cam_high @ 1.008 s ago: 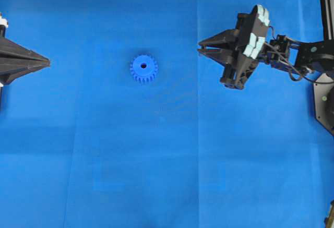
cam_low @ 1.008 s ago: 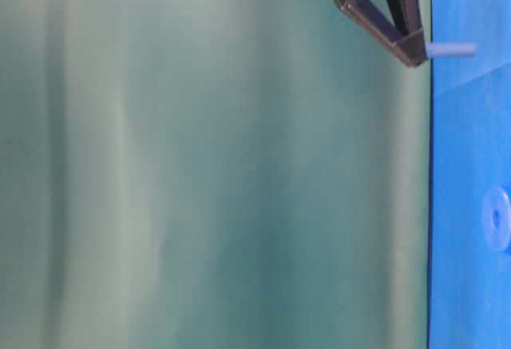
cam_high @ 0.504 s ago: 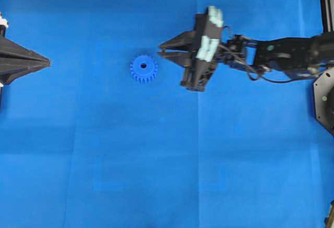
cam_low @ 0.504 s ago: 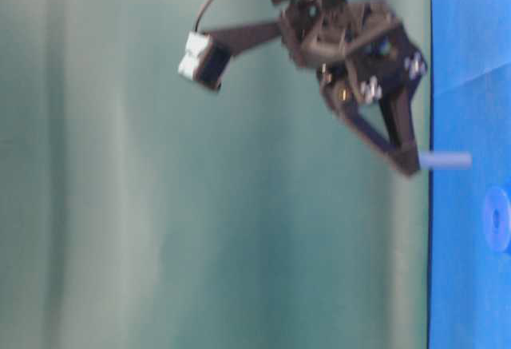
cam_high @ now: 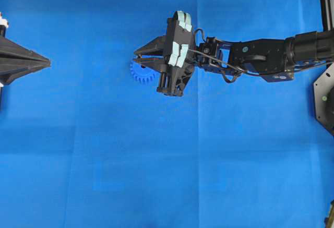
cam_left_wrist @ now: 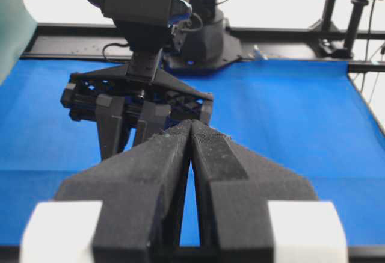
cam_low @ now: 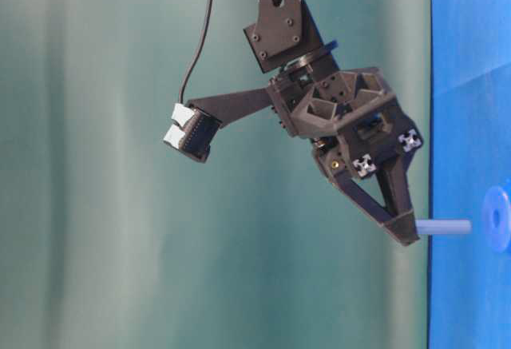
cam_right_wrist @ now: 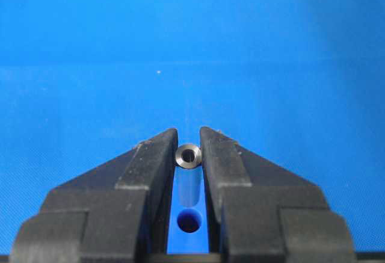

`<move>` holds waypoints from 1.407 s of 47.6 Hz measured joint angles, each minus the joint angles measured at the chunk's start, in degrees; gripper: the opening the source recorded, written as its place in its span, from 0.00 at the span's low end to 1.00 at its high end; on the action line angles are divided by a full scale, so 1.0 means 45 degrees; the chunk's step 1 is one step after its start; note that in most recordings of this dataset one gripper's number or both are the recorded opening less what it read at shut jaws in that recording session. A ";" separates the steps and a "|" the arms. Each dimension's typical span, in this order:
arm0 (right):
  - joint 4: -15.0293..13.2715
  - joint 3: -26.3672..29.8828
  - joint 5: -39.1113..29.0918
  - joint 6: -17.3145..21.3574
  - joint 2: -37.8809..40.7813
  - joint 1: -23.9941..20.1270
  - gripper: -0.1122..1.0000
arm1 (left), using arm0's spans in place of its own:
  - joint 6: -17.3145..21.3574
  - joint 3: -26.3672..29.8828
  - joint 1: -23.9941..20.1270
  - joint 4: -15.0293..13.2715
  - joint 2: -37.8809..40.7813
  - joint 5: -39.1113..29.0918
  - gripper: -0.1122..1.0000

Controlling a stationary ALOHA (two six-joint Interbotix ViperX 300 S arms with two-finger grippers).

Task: Insert the shaft placed at a random location into the center hole of the small gear at another random location.
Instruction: 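Carry the shaft with the right gripper left over the blue gear, then align the shaft over the gear's center hole and lower it in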

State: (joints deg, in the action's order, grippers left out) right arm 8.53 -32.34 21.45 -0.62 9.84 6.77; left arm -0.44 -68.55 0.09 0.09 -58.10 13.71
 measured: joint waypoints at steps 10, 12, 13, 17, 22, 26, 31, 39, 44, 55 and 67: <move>0.0000 -0.0020 0.0000 0.0000 0.0039 0.0000 0.13 | 0.0000 0.0000 0.0000 0.0020 -0.0020 0.0000 0.10; -0.0020 -0.0020 -0.0020 0.0000 0.0117 0.0000 0.13 | 0.0000 0.0000 -0.0020 0.0000 -0.0020 0.0000 0.10; -0.0020 -0.0020 -0.0020 0.0000 0.0156 0.0000 0.13 | 0.0000 0.0000 -0.0020 0.0000 0.0000 0.0000 0.10; 0.0000 -0.0020 0.0000 0.0000 0.0352 0.0000 0.13 | 0.0000 0.0000 0.0000 0.0000 -0.0020 0.0000 0.10; 0.0000 -0.0020 0.0000 0.0020 0.0527 -0.0020 0.13 | 0.0000 0.0000 -0.0020 0.0000 -0.0020 0.0000 0.10; 0.0000 -0.0020 0.0020 0.0020 0.0566 0.0000 0.13 | 0.0000 0.0000 0.0000 0.0020 -0.0020 0.0000 0.10; 0.0000 -0.0020 0.0020 0.0000 0.0586 -0.0020 0.13 | 0.0000 0.0000 0.0000 0.0000 0.0000 0.0000 0.10; 0.0000 -0.0020 0.0020 0.0020 0.0605 -0.0020 0.13 | 0.0000 0.0000 0.0000 0.0000 0.0000 0.0020 0.10; 0.0020 -0.0020 0.0020 0.0020 0.0605 0.0000 0.13 | 0.0000 0.0000 0.0000 0.0000 0.0000 0.0000 0.10; 0.0000 -0.0059 -0.0039 -0.0059 0.0254 0.0000 0.13 | 0.0000 0.0000 -0.0020 0.0000 -0.0020 0.0000 0.10; -0.0020 -0.0254 -0.0059 -0.0195 -0.0195 -0.0020 0.13 | 0.0000 0.0000 0.0000 0.0000 -0.0020 0.0000 0.10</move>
State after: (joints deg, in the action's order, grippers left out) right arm 8.44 -33.49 21.18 -1.49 8.96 6.68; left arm -0.44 -68.55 0.09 0.09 -58.18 13.71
